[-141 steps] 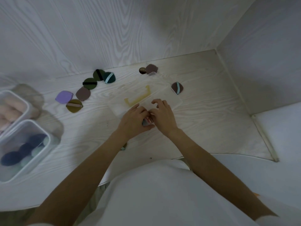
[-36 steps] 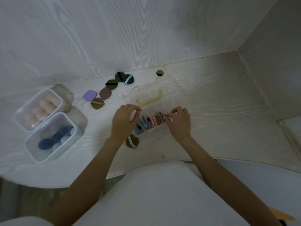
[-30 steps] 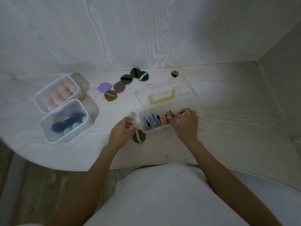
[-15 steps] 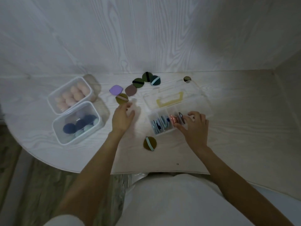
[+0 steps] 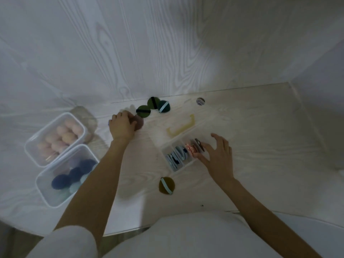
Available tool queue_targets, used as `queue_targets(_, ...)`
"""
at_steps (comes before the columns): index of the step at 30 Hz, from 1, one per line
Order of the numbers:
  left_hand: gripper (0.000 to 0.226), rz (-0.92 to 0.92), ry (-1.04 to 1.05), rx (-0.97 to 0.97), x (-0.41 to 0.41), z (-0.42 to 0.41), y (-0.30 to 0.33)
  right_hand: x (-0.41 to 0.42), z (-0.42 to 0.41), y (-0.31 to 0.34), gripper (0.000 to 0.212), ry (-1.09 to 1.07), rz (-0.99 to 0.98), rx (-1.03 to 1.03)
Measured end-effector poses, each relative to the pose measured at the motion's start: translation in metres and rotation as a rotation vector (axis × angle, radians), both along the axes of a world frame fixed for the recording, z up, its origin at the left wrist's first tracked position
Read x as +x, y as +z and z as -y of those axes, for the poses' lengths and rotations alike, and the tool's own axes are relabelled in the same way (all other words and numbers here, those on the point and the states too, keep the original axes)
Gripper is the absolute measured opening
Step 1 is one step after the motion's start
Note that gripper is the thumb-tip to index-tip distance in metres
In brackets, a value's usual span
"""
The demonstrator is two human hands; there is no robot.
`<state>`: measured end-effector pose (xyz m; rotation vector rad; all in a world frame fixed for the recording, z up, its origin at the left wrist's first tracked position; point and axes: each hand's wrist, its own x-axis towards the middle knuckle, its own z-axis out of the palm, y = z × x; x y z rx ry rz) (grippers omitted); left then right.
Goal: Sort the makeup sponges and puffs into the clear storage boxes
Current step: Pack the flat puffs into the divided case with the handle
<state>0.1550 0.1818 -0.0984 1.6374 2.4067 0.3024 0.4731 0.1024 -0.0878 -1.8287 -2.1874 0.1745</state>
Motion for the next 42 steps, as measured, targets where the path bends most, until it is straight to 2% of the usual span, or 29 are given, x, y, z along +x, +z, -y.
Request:
queue_targets(4,0.014,0.337,-0.001,0.213,0.014,0.023,0.025,-0.002,0.003,-0.002,0.052,-0.020,-0.059,-0.017)
queue_targets(7,0.012,0.531,-0.199,0.380,0.053,0.036,0.060,-0.002,0.004,-0.005,0.053,-0.085,-0.112,-0.055)
queue_targets(11,0.011,0.585,-0.565,0.426,0.113,0.023,0.077,-0.004,0.005,-0.003,0.042,-0.108,-0.116,-0.086)
queue_targets(13,0.013,0.569,-0.721,0.330,0.136,0.014,0.072,-0.004,0.006,-0.002,0.039,-0.124,-0.124,-0.099)
queue_targets(16,0.008,0.470,-0.846,0.202,0.154,0.007,0.060,-0.004,0.007,0.001,0.039,-0.141,-0.126,-0.112)
queue_targets(23,0.009,0.166,-1.009,0.090,0.160,-0.003,0.038,-0.004,0.009,0.004,0.034,-0.130,-0.141,-0.090)
queue_targets(29,0.022,0.072,-1.088,-0.120,0.171,-0.008,0.044,-0.005,0.009,0.007,0.044,-0.131,-0.068,-0.058)
queue_targets(34,0.021,0.083,-1.140,-0.025,0.166,0.001,0.038,0.002,0.009,0.007,0.038,-0.146,-0.093,-0.012)
queue_targets(36,0.020,0.035,-1.172,0.044,0.163,0.004,0.034,0.007,0.008,0.007,0.032,-0.124,-0.096,0.025)
queue_targets(39,0.020,-0.043,-1.144,0.168,0.159,0.008,0.031,0.011,0.005,0.006,0.022,-0.036,-0.033,0.057)
queue_targets(42,0.032,-0.092,-1.131,0.222,0.154,0.011,0.032,0.012,0.003,0.005,0.023,0.023,0.047,0.039)
